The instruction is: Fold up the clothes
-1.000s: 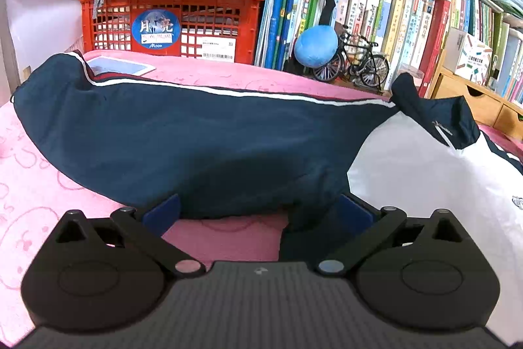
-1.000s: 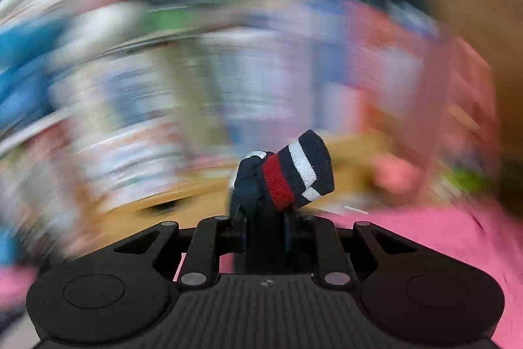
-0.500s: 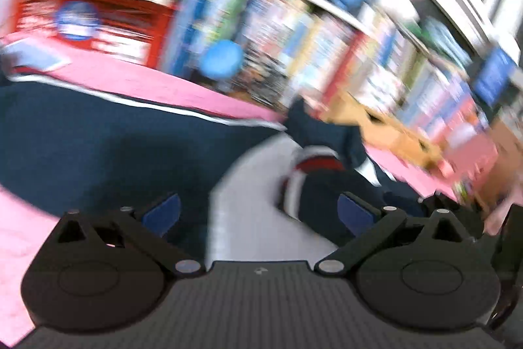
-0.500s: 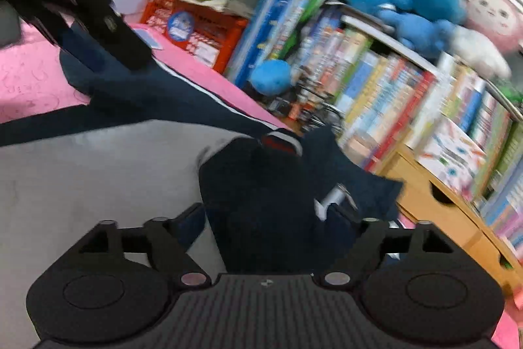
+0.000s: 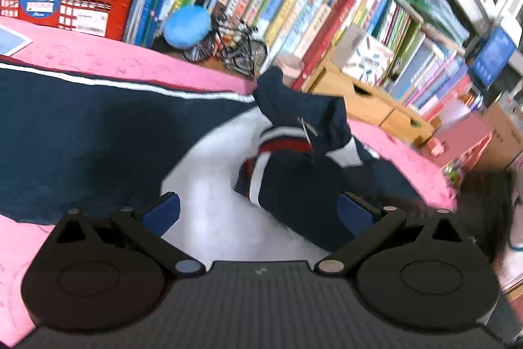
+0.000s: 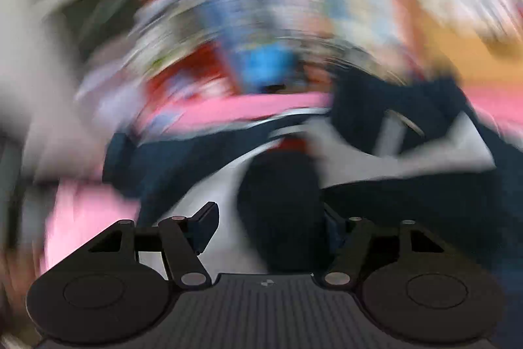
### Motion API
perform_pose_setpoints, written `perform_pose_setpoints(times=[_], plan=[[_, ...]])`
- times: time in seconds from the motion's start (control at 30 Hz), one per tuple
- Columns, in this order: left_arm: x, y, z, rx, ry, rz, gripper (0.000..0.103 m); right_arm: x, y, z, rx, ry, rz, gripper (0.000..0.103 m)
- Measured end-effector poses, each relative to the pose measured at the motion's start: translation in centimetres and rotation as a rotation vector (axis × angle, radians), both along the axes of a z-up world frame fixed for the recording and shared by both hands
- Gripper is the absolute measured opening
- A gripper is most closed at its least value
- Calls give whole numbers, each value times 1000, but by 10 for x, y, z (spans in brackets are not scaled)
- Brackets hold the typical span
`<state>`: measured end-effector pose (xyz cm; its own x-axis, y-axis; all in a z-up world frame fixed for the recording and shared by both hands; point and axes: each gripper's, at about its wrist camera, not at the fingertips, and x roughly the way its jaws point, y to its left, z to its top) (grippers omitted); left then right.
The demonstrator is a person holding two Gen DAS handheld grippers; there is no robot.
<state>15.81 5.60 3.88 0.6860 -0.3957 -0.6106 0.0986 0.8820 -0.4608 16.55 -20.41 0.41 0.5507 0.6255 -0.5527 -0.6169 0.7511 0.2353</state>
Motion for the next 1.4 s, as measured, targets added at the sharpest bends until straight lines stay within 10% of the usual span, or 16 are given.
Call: perform_pose_setpoints(times=[0.2,0.47,0.63,0.87,1.0,1.2,1.3,1.33,1.4], plan=[[-6,-8,-5,-4,30,-45,103,-134,58,-7,-384,-392,373,90],[-38,-23,-8,93,25,-48,103,-156,48,-16,-450,-464,363,98],[-35,-23,-40,175,133,28,103,-149,42,-14,-436,-468,286,103],[-6,-14,-54,-64,38,99,101,-131,-3,-12,-353,-401,41,103],[-14,-16,-52,-70,-3,101,56,-117,-46,-3,-256,-345,-141,103],[-16,-21,-37,-10,-72,126,49,-89,-122,5,-51,-189,-426,103],[-16,-23,-31,-28,-101,74,63,-85,-153,1,44,-150,-506,103],[-13,-24,-32,-27,-87,71,92,-83,-158,0,48,-147,-516,103],[-2,-23,-41,-64,-40,82,103,-81,-162,-3,34,-144,-531,103]])
